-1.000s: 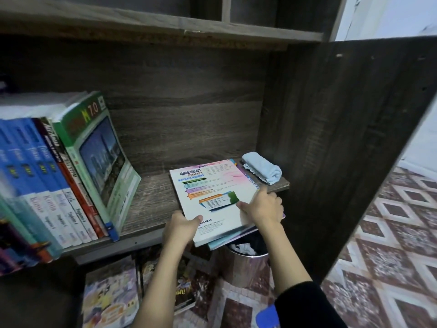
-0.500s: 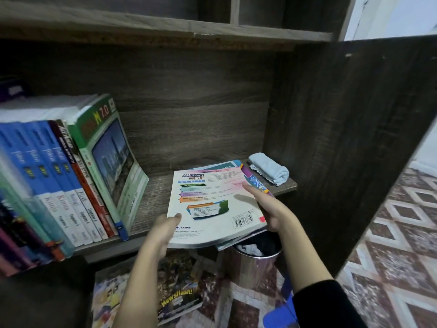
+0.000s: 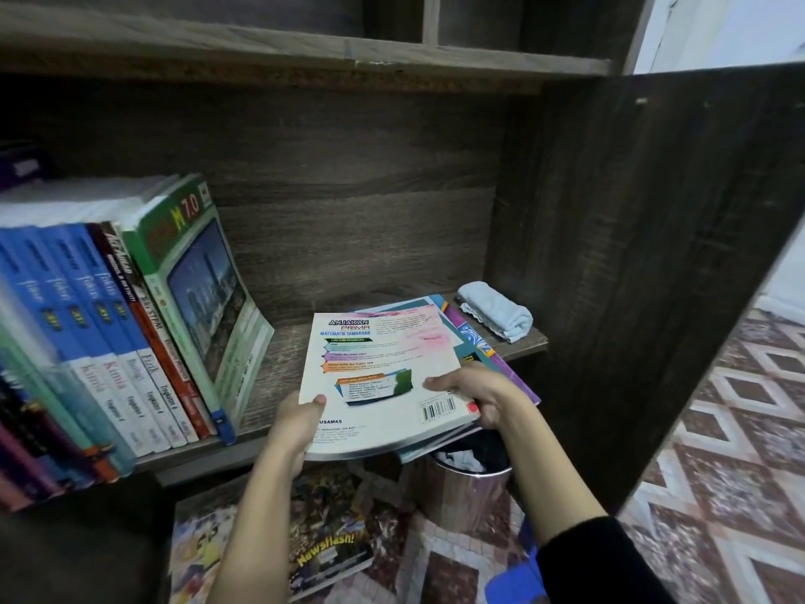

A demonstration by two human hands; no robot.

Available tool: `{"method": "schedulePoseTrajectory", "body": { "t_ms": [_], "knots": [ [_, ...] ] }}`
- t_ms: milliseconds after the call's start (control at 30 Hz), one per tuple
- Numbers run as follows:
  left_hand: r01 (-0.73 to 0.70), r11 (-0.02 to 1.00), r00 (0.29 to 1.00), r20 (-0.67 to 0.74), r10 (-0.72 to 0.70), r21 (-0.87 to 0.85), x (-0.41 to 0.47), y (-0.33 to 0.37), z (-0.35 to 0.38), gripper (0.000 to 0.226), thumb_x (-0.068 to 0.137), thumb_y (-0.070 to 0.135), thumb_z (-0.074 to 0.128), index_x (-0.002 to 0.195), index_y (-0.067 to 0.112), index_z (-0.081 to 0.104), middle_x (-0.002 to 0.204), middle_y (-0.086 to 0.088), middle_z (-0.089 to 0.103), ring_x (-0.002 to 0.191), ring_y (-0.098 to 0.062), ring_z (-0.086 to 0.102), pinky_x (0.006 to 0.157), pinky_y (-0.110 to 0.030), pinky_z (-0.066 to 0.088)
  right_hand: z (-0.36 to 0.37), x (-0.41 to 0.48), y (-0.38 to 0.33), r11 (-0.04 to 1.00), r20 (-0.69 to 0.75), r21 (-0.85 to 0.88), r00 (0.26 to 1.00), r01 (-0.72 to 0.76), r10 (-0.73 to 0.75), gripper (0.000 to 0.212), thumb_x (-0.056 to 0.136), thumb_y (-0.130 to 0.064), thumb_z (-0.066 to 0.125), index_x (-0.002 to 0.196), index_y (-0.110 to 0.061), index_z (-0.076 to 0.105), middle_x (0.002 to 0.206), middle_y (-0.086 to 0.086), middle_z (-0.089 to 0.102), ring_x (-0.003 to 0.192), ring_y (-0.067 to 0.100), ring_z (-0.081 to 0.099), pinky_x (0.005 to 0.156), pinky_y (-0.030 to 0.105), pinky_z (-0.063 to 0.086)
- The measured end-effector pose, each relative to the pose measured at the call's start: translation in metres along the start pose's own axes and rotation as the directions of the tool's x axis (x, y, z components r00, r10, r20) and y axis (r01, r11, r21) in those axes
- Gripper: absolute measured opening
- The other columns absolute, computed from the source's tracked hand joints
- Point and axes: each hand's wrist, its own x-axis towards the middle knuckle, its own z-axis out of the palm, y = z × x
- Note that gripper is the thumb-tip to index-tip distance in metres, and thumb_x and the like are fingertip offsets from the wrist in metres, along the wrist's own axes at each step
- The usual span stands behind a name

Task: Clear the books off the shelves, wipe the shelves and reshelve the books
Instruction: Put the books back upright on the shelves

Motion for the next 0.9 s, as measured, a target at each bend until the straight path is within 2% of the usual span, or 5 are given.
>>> {"method": "schedulePoseTrajectory", "body": {
  "t_ms": [167, 300, 500, 700, 900],
  "knots": [
    [0.019, 0.999, 1.000, 0.003, -0.019, -0.041, -0.002, 0.001, -0.001, 0.029, 0.099, 0.007, 0.044, 0.126, 0.002, 0.052, 0.118, -0.017, 0.062, 0.089, -0.027, 0.059, 0.076, -0.032, 0.046, 0.005, -0.010, -0.008, 0.988, 0.003, 0.124, 0.996, 0.093, -0.094, 0.019, 0.084, 0.015, 0.057, 0.096, 0.000, 0.058, 0.104, 0.026, 0.067, 0.075, 0.033, 0.069, 0.060, 0.042, 0.058],
    [0.045, 0.991, 0.998, 0.052, -0.039, -0.127, -0.004, 0.003, -0.001, 0.025, 0.099, 0.011, 0.045, 0.122, 0.004, 0.055, 0.109, -0.016, 0.064, 0.084, -0.026, 0.061, 0.068, -0.032, 0.048, 0.009, -0.026, -0.023, 0.967, -0.023, 0.139, 0.977, 0.213, -0.212, 0.037, 0.082, 0.017, 0.056, 0.116, 0.002, 0.054, 0.108, 0.024, 0.067, 0.091, 0.042, 0.067, 0.058, 0.044, 0.059],
    [0.104, 0.948, 0.991, 0.115, -0.072, -0.300, -0.006, 0.016, -0.004, 0.019, 0.097, 0.023, 0.051, 0.109, 0.012, 0.060, 0.098, -0.011, 0.069, 0.076, -0.021, 0.065, 0.048, -0.023, 0.051, 0.024, -0.058, -0.045, 0.872, -0.081, 0.129, 0.881, 0.473, -0.466, 0.030, 0.081, 0.017, 0.056, 0.102, -0.005, 0.059, 0.106, 0.027, 0.067, 0.088, 0.043, 0.066, 0.074, 0.051, 0.054],
    [-0.250, 0.958, 0.931, -0.304, 0.200, -0.138, -0.005, 0.045, -0.018, 0.035, 0.093, 0.012, 0.056, 0.128, 0.011, 0.053, 0.122, 0.000, 0.058, 0.104, -0.015, 0.054, 0.093, -0.029, 0.043, 0.054, -0.071, -0.055, 0.685, -0.126, -0.070, 0.675, 0.725, -0.727, 0.040, 0.082, 0.007, 0.061, 0.114, -0.017, 0.059, 0.108, 0.002, 0.068, 0.094, 0.020, 0.065, 0.078, 0.032, 0.054],
    [-0.627, 0.778, 0.719, -0.405, 0.564, -0.030, -0.041, 0.109, -0.040, 0.032, 0.095, 0.019, 0.053, 0.126, 0.015, 0.053, 0.116, 0.005, 0.057, 0.102, -0.003, 0.054, 0.080, -0.005, 0.040, 0.098, -0.057, -0.041, 0.522, -0.118, -0.310, 0.512, 0.795, -0.851, 0.054, 0.089, -0.015, 0.058, 0.135, -0.036, 0.042, 0.118, -0.002, 0.063, 0.109, 0.024, 0.056, 0.093, 0.039, 0.046]
  ]
}}
